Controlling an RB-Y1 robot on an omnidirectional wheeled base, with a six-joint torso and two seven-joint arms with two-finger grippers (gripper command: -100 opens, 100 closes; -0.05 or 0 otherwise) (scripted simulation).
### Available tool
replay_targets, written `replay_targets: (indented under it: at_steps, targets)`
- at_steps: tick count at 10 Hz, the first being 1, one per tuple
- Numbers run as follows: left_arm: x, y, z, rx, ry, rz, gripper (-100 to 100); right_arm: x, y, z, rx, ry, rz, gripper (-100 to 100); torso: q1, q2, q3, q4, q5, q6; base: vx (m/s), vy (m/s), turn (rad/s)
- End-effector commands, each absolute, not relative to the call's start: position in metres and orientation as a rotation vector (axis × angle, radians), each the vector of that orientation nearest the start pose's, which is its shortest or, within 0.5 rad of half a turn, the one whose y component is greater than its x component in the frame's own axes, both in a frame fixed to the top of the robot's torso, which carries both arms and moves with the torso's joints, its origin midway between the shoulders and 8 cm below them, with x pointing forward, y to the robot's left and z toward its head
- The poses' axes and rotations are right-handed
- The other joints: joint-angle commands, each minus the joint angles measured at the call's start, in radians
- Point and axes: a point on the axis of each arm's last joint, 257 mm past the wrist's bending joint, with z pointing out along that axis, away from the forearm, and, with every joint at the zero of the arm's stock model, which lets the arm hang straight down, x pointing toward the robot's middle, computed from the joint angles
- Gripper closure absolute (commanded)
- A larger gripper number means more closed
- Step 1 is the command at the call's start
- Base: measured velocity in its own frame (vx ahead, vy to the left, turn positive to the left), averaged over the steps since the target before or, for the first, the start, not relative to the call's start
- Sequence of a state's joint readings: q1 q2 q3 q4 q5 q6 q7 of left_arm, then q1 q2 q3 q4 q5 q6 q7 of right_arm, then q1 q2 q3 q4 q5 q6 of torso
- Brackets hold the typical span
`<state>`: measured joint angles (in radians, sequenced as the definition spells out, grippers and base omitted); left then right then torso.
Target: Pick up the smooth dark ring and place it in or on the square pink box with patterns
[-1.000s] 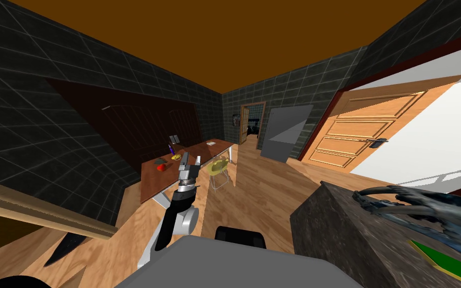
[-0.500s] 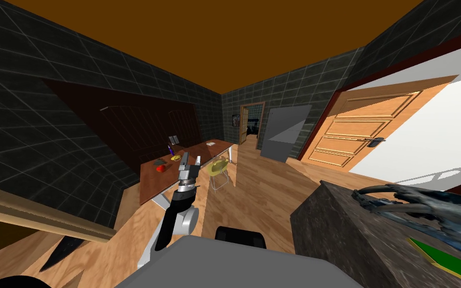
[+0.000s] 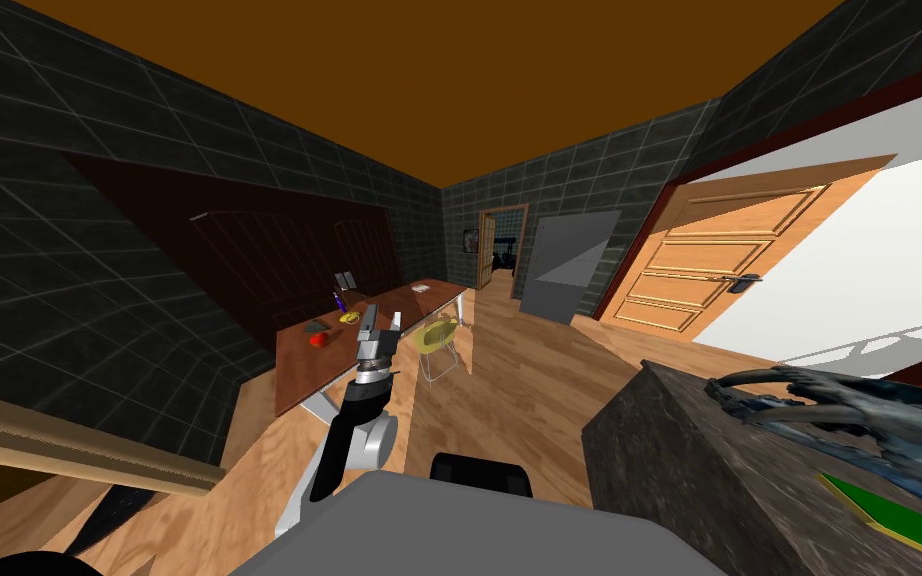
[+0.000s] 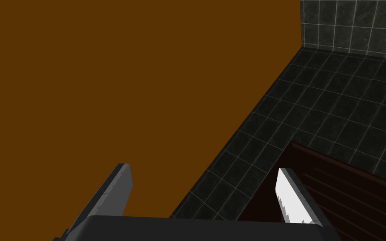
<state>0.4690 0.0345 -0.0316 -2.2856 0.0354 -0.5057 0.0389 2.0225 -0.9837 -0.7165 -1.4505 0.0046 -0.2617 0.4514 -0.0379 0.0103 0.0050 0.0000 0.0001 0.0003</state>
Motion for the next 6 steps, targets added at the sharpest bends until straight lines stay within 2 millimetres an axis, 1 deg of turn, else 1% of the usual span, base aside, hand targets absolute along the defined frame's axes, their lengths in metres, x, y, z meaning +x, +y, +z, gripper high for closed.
replay_targets:
  at_steps: [1,2,3,4,6]
  targets:
    - [0.3451,0.2655,0.0375,-0.643,0.583,-1.414,0,-0.2025,-0.7735,-0.0782,0.383,2.647,-1.104,-100,0.000,0.000,0.000,0.000,0.000,0.000,0.013,0.036,-0.020]
    - [0.3451,0.2655,0.0375,-0.643,0.583,-1.414,0,-0.1988,-0.7738,-0.0702,0.375,2.648,-1.107,-100,0.000,0.000,0.000,0.000,0.000,0.000,0.013,0.038,-0.037]
    - [0.3451,0.2655,0.0375,-0.643,0.583,-1.414,0,-0.2004,-0.7746,-0.0754,0.380,2.648,-1.106,-100,0.000,0.000,0.000,0.000,0.000,0.000,0.005,0.018,-0.010]
    - [0.3451,0.2655,0.0375,-0.643,0.583,-1.414,0,-0.1998,-0.7746,-0.0748,0.380,2.647,-1.106,0,-0.001,0.001,0.000,0.000,0.000,0.000,0.000,0.000,0.000]
    - [0.3451,0.2655,0.0375,-0.643,0.583,-1.414,0,-0.1999,-0.7746,-0.0748,0.380,2.647,-1.106,0,-0.003,0.001,0.001,0.000,-0.001,0.000,0.000,0.000,0.000]
